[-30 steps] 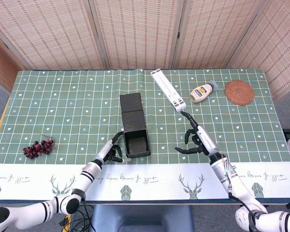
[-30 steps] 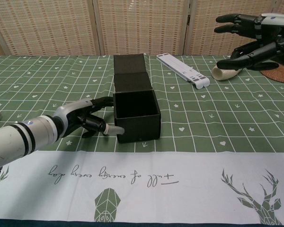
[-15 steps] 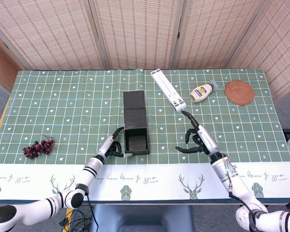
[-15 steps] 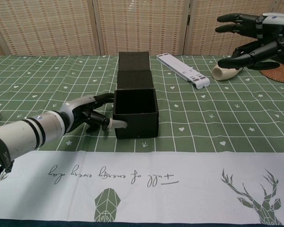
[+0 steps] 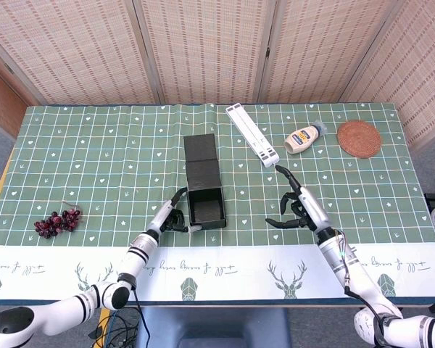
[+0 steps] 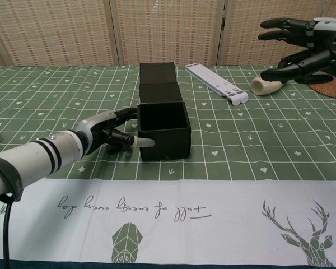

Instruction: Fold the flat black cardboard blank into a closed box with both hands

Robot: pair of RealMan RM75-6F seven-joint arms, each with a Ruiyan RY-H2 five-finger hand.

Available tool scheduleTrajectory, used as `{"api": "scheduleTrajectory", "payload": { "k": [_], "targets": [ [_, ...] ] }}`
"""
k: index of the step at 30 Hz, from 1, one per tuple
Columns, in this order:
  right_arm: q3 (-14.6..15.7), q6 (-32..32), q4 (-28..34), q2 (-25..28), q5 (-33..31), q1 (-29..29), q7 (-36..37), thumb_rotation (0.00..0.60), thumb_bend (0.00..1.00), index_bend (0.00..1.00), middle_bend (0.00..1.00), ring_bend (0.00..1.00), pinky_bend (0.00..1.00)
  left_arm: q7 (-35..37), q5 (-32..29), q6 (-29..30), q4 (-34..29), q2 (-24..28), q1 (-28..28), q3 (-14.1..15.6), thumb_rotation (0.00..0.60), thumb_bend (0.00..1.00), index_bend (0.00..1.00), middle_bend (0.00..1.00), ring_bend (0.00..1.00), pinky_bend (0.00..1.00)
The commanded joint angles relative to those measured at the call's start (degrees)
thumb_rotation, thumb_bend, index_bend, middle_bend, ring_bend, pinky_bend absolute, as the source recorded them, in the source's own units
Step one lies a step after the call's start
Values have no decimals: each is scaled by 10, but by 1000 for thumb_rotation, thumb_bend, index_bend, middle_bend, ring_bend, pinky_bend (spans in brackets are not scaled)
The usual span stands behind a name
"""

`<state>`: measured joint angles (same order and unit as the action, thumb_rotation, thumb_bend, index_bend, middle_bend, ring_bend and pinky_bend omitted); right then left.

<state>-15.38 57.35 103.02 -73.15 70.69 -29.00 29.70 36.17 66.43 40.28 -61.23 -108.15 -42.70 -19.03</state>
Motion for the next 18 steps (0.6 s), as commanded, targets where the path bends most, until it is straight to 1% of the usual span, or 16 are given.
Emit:
{"api": "scheduleTrajectory", "payload": {
  "k": [1,2,5,12,18],
  "targets": [
    [0,-1,-2,-1,-1,0,2,600,162,0,24,641,1000,7,2,11,15,-14,0,-3,600,76,66,100,759,872],
    [0,-2,-3,-2,-2,-1,2,600,162,0,26,641,1000,8,2,13,19,-17,0,-4,600,75,101,136,739,872],
    [1,-6,-6,-4,-4,-2,1,600,162,0,33,642,1000,17,5,19,23,-22,1,-6,600,75,152,186,601,872],
    [4,-18,-12,-11,-12,-9,-5,600,177,0,43,642,1000,47,25,30,10,-12,8,-3,600,76,234,262,599,872],
    [7,-25,-18,-21,-25,-13,-20,600,200,0,48,642,1000,68,50,46,-6,1,15,5,600,75,264,289,602,872]
  ]
}}
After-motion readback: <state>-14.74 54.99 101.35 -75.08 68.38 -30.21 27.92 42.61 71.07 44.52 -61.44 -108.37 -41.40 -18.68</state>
